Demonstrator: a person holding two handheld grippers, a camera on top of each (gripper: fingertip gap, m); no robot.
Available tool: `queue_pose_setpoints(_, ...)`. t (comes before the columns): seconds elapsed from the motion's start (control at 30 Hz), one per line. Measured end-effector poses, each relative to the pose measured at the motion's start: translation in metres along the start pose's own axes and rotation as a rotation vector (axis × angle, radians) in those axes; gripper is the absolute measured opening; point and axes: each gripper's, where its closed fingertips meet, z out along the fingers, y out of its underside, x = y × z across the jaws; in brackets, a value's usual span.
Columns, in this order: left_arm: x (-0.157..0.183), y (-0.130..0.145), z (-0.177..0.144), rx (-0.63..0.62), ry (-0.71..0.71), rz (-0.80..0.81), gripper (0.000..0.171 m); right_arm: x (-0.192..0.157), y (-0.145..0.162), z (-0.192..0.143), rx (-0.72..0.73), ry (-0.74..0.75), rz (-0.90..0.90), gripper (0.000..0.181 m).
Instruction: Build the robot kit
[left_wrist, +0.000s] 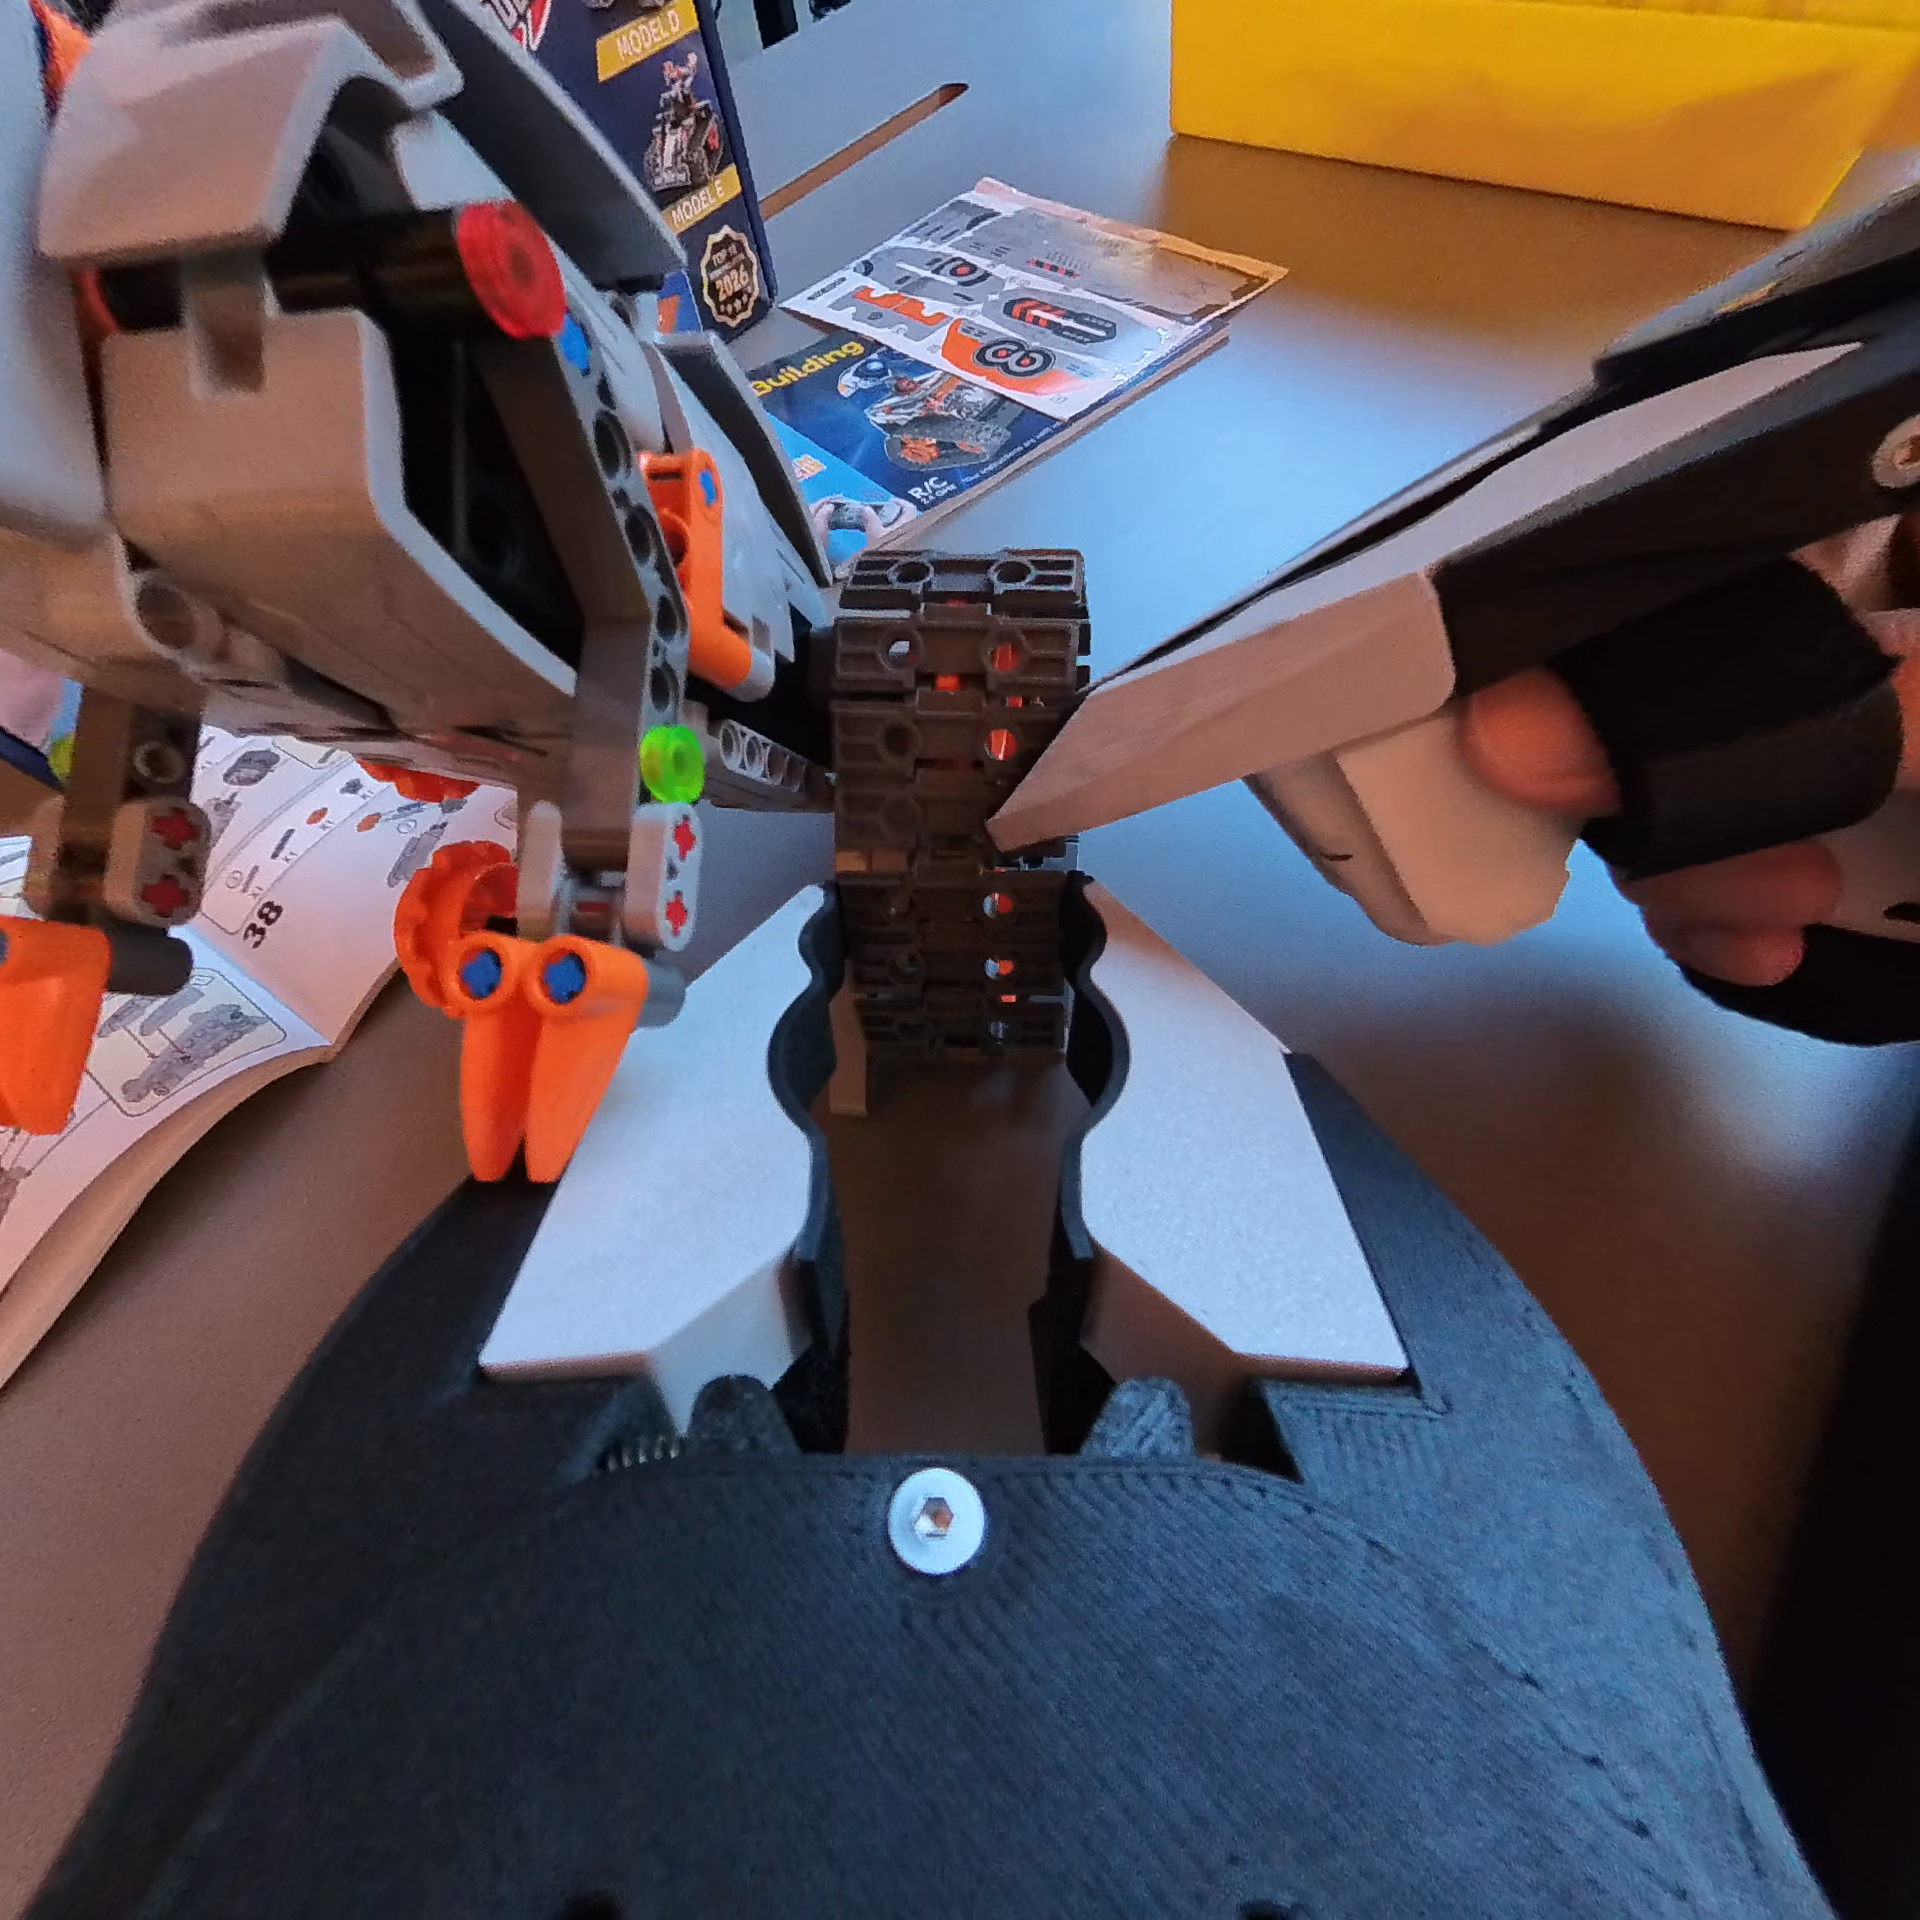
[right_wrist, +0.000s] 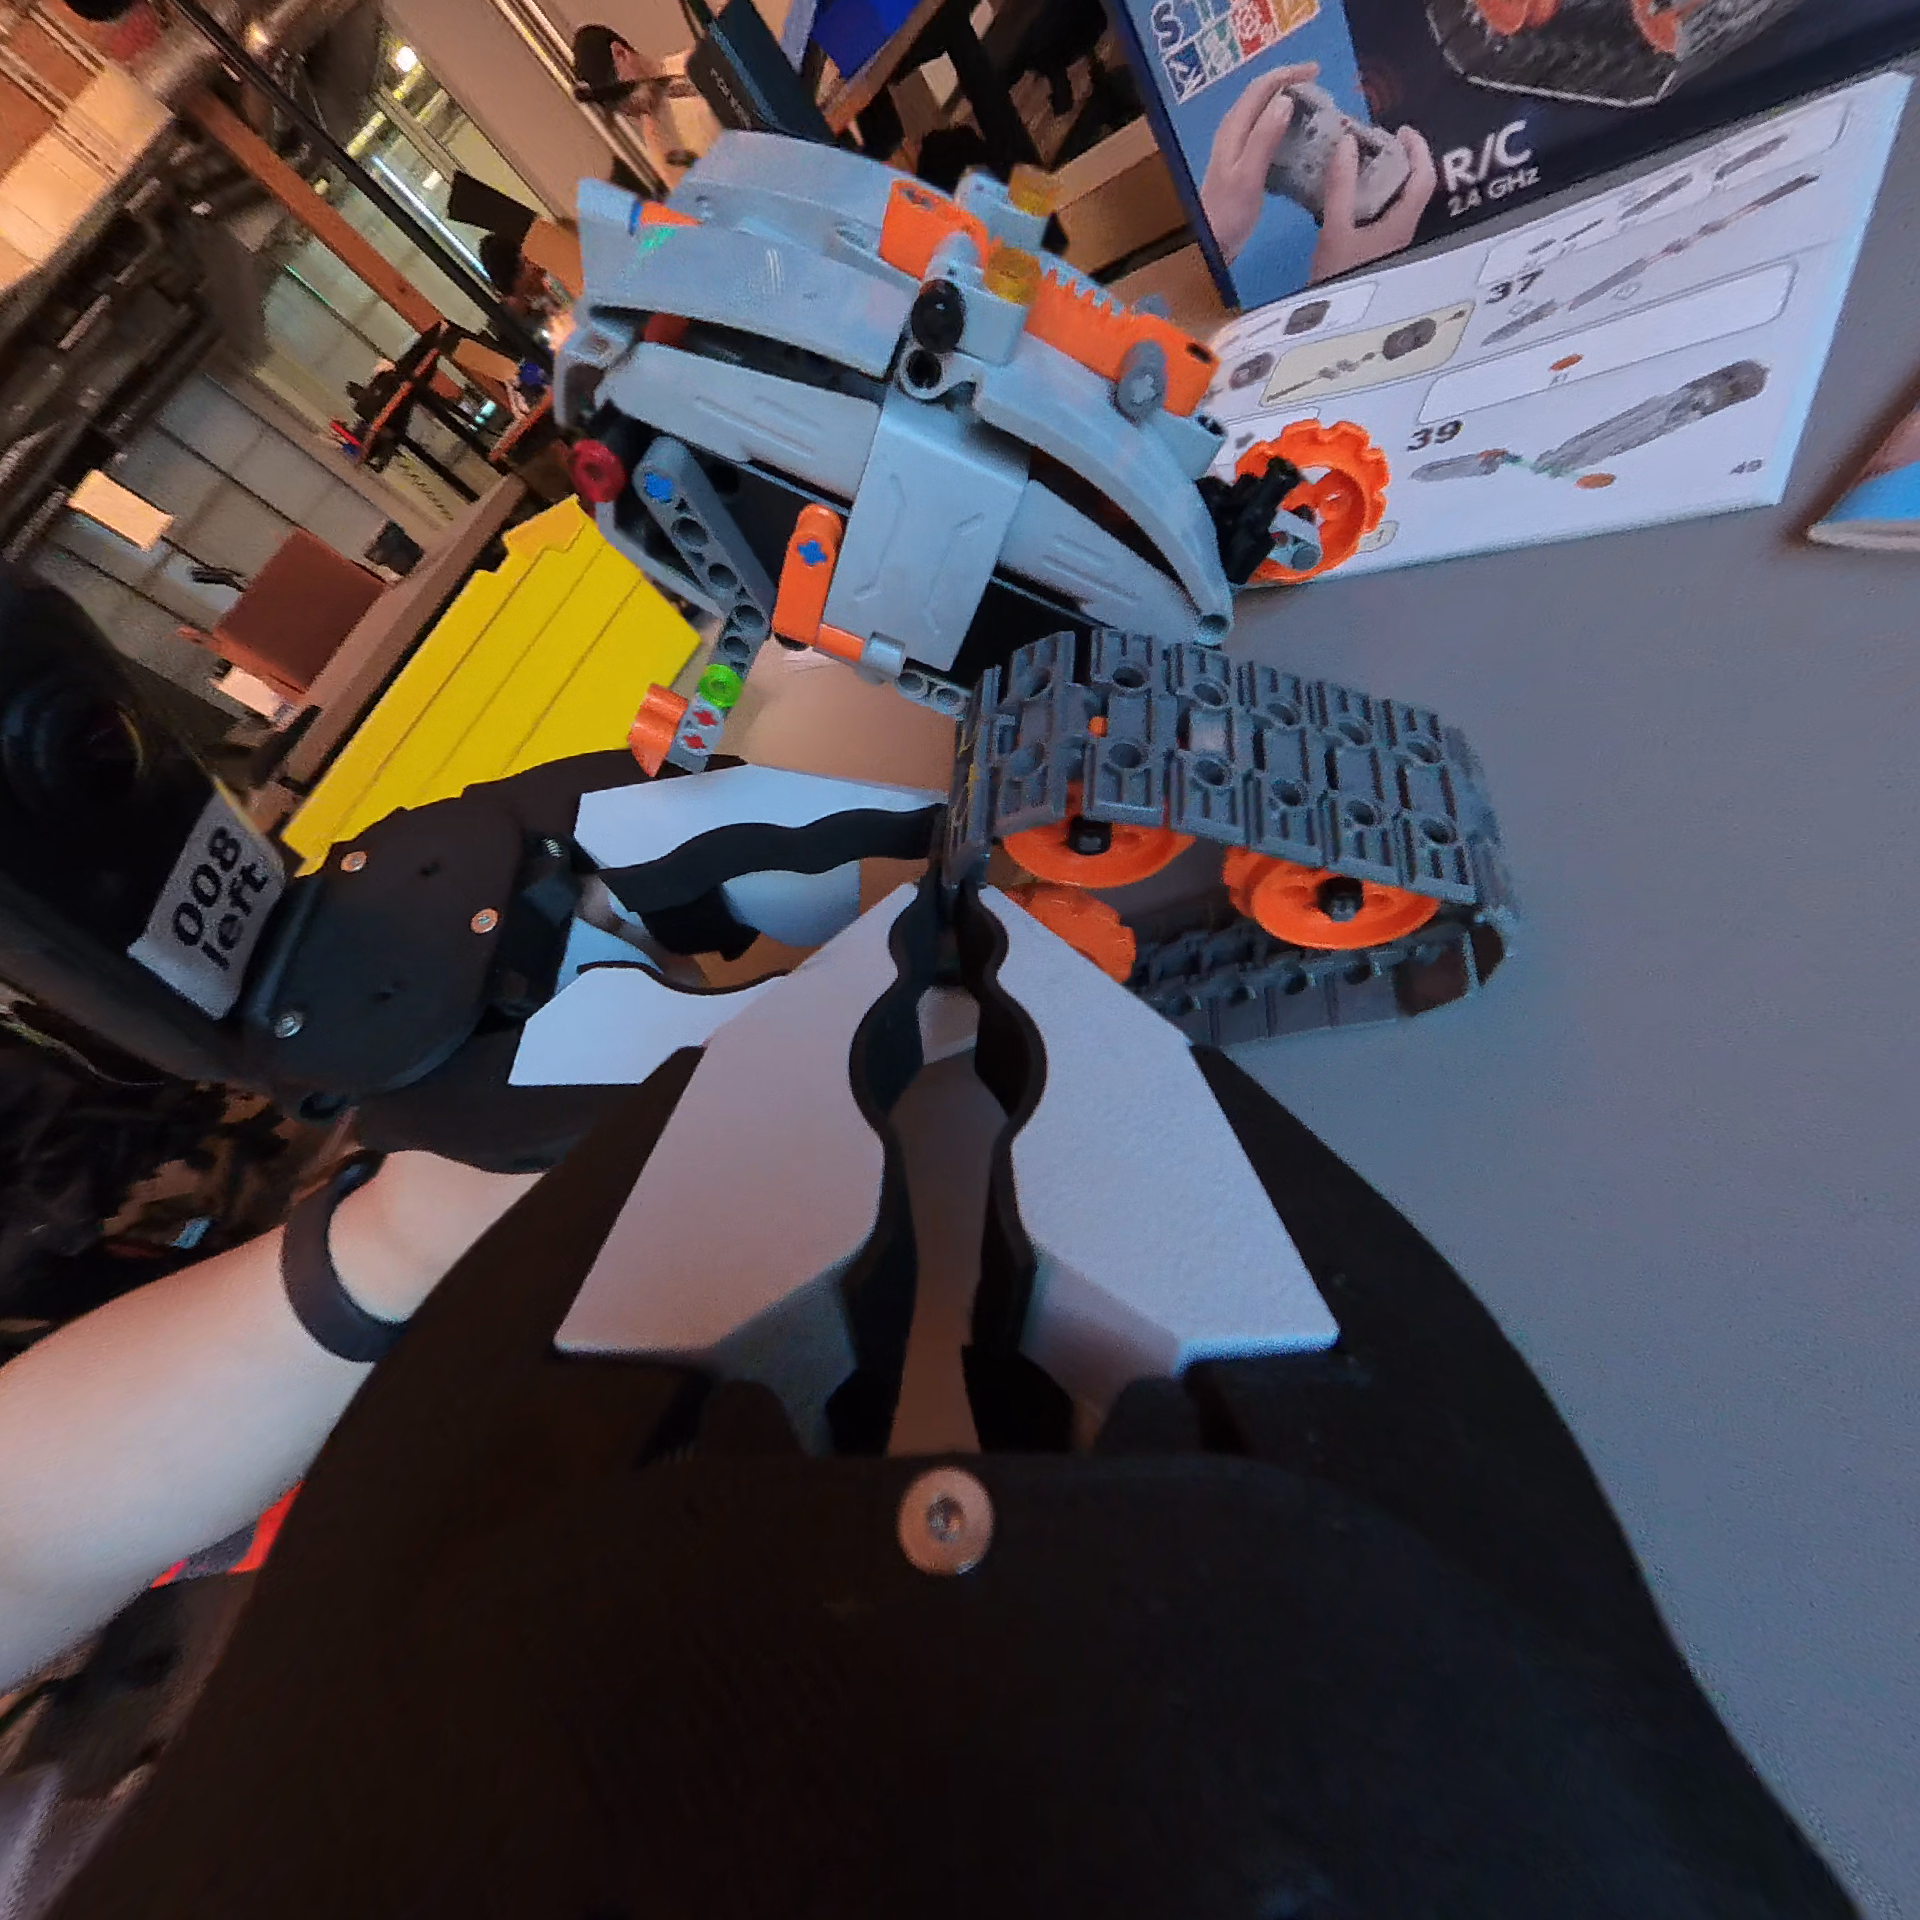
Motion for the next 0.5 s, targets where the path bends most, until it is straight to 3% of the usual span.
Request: queue_pose_setpoints(0.5, -0.0005, 0.0006, 0.0005, -0.016, -0.048, 0.095, 0.040, -0.0061, 0.0033, -0.0016, 0.023, -0.144, 0.135, 0.002)
